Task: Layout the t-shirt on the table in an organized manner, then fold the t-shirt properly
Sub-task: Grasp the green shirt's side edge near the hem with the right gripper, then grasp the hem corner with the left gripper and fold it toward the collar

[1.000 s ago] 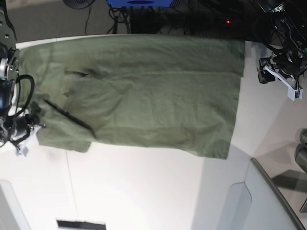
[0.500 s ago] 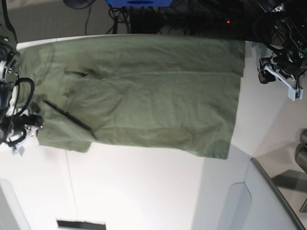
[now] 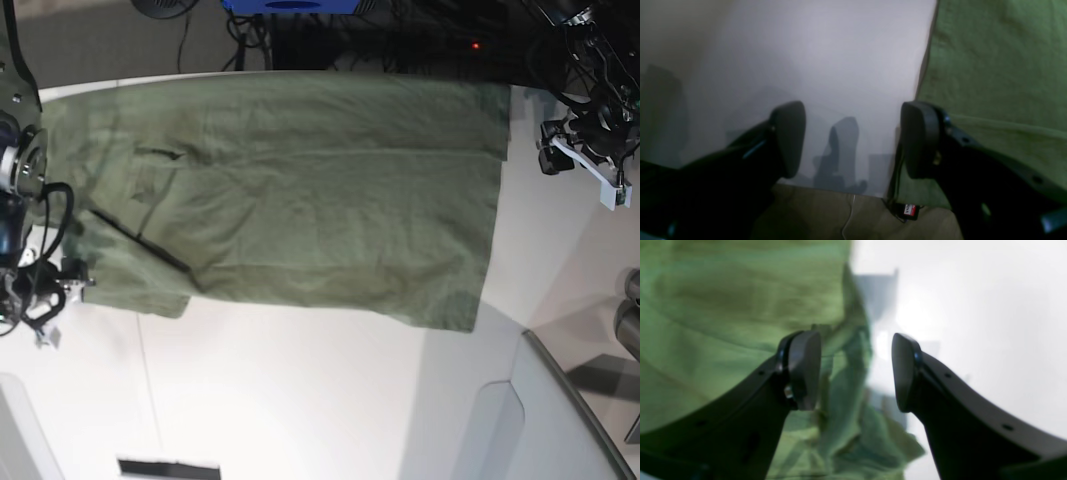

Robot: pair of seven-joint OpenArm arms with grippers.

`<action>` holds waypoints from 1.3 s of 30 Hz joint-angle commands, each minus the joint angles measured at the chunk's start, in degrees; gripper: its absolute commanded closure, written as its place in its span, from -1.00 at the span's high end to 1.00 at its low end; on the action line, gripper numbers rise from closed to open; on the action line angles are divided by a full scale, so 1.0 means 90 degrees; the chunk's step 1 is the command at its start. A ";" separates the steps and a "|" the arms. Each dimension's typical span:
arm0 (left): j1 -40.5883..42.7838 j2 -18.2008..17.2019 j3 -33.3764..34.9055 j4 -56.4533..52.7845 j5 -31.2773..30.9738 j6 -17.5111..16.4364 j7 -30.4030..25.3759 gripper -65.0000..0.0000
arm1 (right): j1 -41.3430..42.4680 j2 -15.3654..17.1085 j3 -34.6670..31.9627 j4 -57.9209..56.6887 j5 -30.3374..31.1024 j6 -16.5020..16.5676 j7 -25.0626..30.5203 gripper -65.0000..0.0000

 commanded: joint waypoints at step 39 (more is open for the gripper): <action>-0.0317 -0.0297 0.0323 -0.0006 0.0037 -0.0001 -0.0095 0.33 | -0.0033 0.0110 0.0040 0.0091 -0.0016 -0.0747 0.0184 -1.00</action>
